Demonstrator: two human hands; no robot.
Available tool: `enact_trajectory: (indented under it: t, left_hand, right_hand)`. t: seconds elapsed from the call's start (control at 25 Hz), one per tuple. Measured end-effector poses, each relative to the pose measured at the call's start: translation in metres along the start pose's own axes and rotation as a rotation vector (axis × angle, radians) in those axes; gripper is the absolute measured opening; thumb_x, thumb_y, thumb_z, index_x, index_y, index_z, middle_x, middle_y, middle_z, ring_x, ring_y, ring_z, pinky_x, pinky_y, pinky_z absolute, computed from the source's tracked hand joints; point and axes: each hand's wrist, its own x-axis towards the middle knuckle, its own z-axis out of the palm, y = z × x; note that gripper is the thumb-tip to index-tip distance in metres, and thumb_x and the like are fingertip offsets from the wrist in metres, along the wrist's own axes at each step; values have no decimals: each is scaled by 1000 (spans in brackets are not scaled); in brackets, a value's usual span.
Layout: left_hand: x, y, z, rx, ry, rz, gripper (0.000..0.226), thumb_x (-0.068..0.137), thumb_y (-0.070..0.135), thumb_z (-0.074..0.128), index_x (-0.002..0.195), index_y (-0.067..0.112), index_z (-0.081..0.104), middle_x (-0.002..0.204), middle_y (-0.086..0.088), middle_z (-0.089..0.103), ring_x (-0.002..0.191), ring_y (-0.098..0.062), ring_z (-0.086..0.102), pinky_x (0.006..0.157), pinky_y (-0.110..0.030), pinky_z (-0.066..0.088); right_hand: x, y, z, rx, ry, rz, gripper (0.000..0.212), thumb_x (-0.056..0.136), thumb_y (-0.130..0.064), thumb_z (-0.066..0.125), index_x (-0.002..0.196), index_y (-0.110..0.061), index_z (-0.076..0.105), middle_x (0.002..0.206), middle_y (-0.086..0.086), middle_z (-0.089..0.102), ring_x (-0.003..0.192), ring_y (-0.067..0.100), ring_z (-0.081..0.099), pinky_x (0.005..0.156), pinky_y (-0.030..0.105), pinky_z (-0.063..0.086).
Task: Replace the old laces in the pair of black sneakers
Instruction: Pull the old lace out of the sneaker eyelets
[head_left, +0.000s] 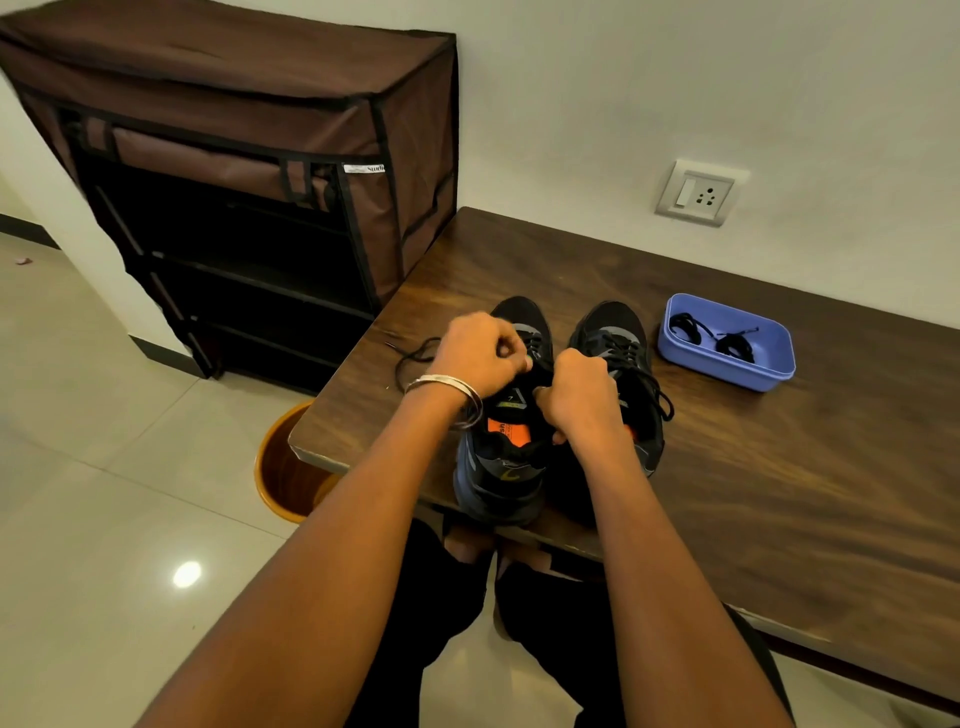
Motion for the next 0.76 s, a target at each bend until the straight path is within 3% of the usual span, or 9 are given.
enact_trajectory:
  t: [0.04, 0.12, 0.2, 0.28, 0.4, 0.48, 0.6, 0.68, 0.76]
  left_hand:
    - [0, 3, 6, 132, -58, 24, 16, 86, 26, 69, 99, 19, 75, 100, -2, 67, 91, -15, 62, 82, -26, 48]
    - [2, 10, 16, 305, -28, 23, 20, 89, 25, 64, 106, 19, 73, 114, -6, 60, 106, -25, 57, 86, -33, 47]
    - [8, 15, 24, 421, 17, 7, 24, 93, 23, 58, 111, 15, 71, 117, -10, 55, 110, -30, 53, 85, -38, 49]
    - [8, 16, 26, 377, 28, -18, 24, 93, 21, 55, 107, 12, 72, 113, -11, 58, 105, -31, 56, 83, -38, 50]
    - [3, 18, 24, 57, 105, -168, 16, 84, 15, 62, 81, 7, 76, 90, -9, 71, 87, -26, 65, 77, -35, 55]
    - [11, 21, 19, -222, 169, -414, 15, 81, 14, 66, 72, 5, 74, 80, -9, 72, 78, -23, 66, 72, -32, 56]
    - [34, 25, 8, -785, 101, -807, 26, 91, 19, 62, 67, 10, 58, 53, -1, 64, 45, -12, 61, 45, -21, 51]
    - [36, 26, 4, -1166, 161, -828, 29, 99, 10, 46, 70, 11, 49, 49, -2, 58, 33, -10, 54, 35, -18, 41]
    - [31, 24, 2, -1269, 235, -816, 31, 101, 7, 39, 71, 12, 45, 58, -4, 53, 37, -13, 50, 35, -19, 38]
  right_hand:
    - [0, 0, 0, -1, 4, -1, 17, 92, -19, 62, 98, -6, 53, 103, 20, 62, 86, 41, 68, 77, 47, 59]
    - [-1, 1, 1, -7, 8, -3, 18, 92, -18, 61, 101, -4, 55, 103, 21, 62, 86, 41, 68, 77, 47, 59]
    - [-2, 1, 1, -21, 3, -10, 17, 93, -17, 60, 102, -3, 56, 104, 21, 63, 88, 41, 67, 77, 45, 58]
    - [-2, 0, 0, -49, -2, -11, 18, 95, -16, 58, 106, -2, 56, 108, 21, 62, 94, 41, 64, 76, 43, 55]
    - [-3, -2, -1, -79, -2, -11, 18, 98, -11, 52, 111, 0, 56, 112, 21, 59, 101, 41, 61, 75, 40, 51]
    - [-4, -3, -1, -99, -2, -8, 17, 98, -8, 48, 111, 0, 57, 113, 21, 59, 102, 40, 60, 74, 38, 48]
    - [-5, -5, -1, -90, 7, -13, 16, 97, -5, 48, 110, 0, 57, 112, 22, 59, 99, 41, 62, 75, 39, 53]
    - [-8, -10, -1, -120, 25, -41, 18, 97, -4, 46, 111, 1, 56, 114, 23, 58, 102, 43, 60, 73, 38, 45]
    - [-12, -15, 0, -146, 22, -59, 20, 98, -4, 45, 114, 2, 56, 116, 23, 57, 106, 43, 59, 74, 38, 42]
